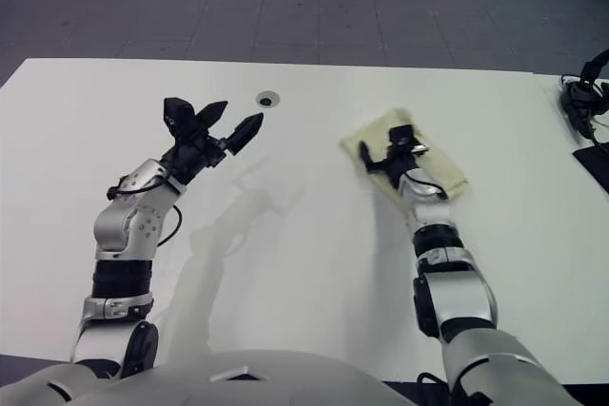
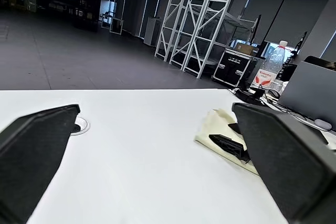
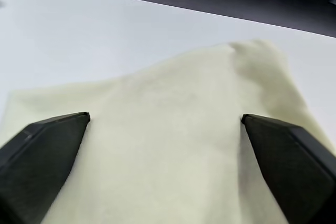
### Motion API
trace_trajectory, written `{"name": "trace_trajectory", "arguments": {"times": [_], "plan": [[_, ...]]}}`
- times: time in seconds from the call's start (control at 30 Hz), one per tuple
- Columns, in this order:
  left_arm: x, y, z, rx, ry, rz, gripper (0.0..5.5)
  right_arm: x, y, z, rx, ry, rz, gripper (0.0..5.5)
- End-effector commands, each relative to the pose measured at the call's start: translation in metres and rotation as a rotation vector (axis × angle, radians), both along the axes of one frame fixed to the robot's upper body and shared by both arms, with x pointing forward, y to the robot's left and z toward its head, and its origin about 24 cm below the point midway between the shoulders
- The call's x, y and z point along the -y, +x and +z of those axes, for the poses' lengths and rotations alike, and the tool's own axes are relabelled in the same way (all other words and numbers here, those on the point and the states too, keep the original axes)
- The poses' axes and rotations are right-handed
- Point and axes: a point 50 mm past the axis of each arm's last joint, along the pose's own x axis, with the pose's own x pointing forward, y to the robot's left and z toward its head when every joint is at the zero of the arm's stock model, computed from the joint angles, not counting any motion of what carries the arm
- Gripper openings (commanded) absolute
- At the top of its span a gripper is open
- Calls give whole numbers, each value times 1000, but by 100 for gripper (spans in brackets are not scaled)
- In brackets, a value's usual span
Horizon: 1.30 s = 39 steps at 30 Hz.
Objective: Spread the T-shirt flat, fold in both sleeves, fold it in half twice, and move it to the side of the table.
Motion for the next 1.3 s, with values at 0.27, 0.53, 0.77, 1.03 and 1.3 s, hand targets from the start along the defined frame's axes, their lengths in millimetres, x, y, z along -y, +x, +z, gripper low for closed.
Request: {"name": "trace_trajectory", "arguments": {"times": [0.27, 0.53, 0.77, 1.03, 1.3], "plan": [[-8, -13, 7, 42, -59, 45, 540, 40, -71, -76, -432, -117, -521, 538], [-4, -16, 7, 46, -52, 33, 540, 56, -76, -70, -400, -108, -624, 538], [-4, -19, 7, 39, -60, 35, 540, 47, -44, -44, -237, -144, -503, 538], [-10, -28, 39, 133, -85, 169, 540, 28, 20, 45, 124, -149, -369, 538], [2, -38, 72, 198, -66, 368, 540, -18, -35, 116, 597, 50, -226, 538]]}}
